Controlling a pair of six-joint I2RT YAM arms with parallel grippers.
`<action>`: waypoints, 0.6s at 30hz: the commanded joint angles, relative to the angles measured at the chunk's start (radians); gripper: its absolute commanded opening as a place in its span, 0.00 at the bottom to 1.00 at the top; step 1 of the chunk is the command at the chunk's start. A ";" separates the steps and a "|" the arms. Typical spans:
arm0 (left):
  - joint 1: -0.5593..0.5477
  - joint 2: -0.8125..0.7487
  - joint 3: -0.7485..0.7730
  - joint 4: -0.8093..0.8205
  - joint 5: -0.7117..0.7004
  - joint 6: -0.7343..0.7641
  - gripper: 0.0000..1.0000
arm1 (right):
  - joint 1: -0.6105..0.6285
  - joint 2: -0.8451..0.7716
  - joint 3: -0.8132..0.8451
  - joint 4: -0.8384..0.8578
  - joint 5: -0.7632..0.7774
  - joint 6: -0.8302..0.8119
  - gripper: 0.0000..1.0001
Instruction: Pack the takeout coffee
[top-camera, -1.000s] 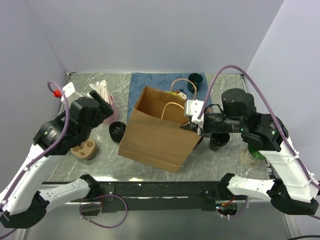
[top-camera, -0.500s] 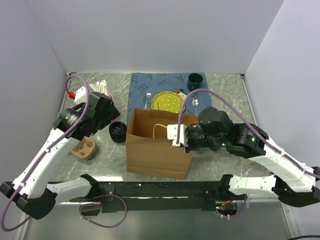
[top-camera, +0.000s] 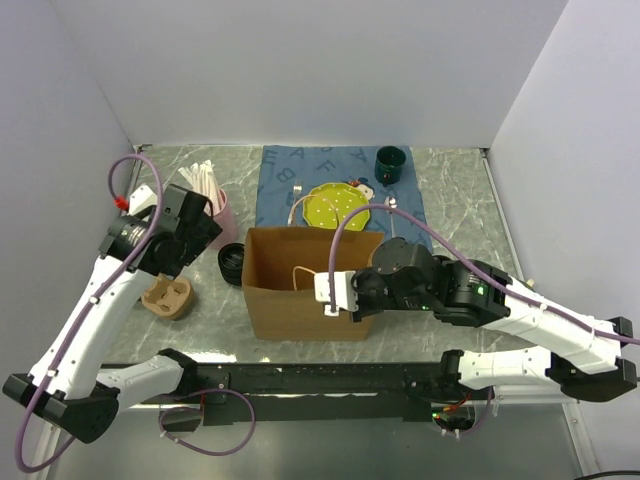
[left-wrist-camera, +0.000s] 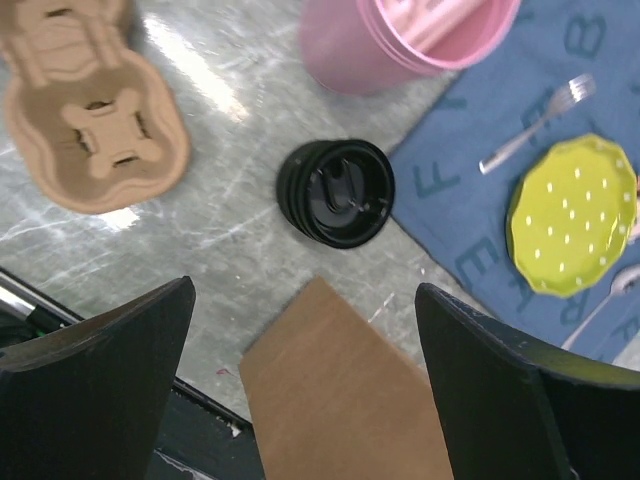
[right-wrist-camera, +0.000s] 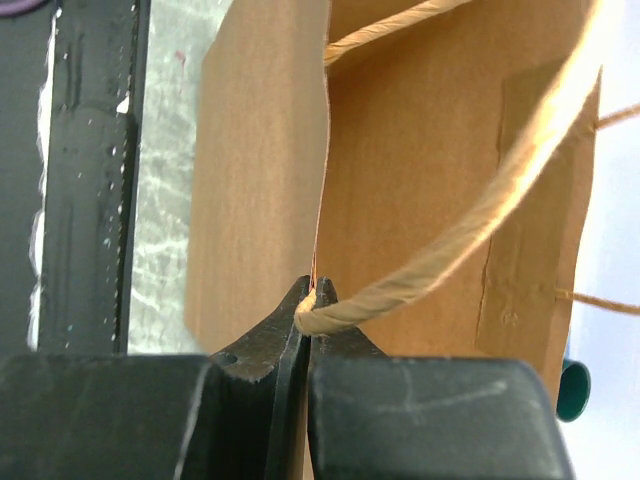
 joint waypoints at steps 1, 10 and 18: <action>0.047 -0.017 0.055 -0.056 -0.029 -0.041 0.99 | 0.010 0.010 -0.005 0.105 0.017 0.016 0.02; 0.119 -0.043 -0.029 -0.020 -0.002 -0.126 0.92 | 0.010 -0.028 0.000 0.098 -0.003 0.030 0.48; 0.234 0.026 -0.006 -0.061 -0.061 -0.144 0.87 | 0.008 -0.059 0.103 0.048 -0.130 0.106 0.70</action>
